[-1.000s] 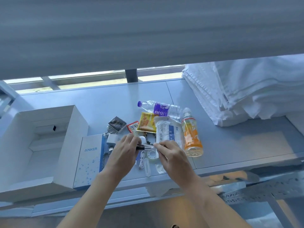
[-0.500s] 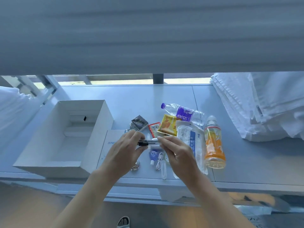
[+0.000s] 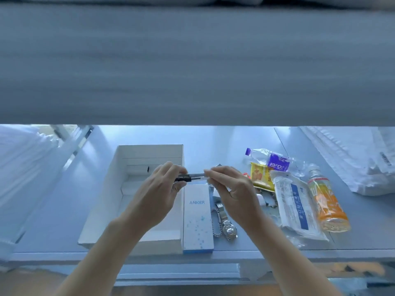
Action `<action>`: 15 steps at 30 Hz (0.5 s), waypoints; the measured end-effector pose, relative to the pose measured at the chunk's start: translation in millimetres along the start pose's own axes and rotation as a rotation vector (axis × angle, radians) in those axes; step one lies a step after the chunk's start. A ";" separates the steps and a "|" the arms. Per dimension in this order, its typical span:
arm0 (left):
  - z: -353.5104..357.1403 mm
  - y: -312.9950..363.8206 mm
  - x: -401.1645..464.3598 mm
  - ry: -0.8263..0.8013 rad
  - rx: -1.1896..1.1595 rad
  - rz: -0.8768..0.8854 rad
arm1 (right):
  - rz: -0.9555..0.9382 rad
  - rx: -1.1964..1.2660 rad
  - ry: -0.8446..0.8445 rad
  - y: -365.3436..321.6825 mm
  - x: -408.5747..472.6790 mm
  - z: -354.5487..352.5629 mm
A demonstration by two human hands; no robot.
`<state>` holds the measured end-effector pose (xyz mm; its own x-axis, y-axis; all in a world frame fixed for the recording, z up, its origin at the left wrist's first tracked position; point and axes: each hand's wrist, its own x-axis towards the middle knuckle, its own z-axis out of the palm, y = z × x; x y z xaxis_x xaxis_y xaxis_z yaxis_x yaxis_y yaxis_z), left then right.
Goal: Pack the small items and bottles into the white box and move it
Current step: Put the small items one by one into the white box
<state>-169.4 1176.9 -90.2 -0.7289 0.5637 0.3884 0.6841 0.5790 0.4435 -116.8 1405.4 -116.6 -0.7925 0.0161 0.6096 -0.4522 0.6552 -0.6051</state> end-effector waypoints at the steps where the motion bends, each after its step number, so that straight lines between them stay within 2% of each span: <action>1: -5.3 -11.0 -3.6 0.000 0.007 0.008 | 0.005 -0.011 -0.014 -5.0 3.1 9.7; 15: -39.3 -97.5 -24.1 -0.032 0.033 0.011 | 0.067 -0.171 -0.220 -30.2 38.7 82.0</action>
<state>-219.5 1083.7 -111.1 -0.7207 0.5883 0.3668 0.6928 0.5918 0.4120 -167.3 1324.3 -116.8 -0.8966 -0.0882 0.4340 -0.3348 0.7764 -0.5340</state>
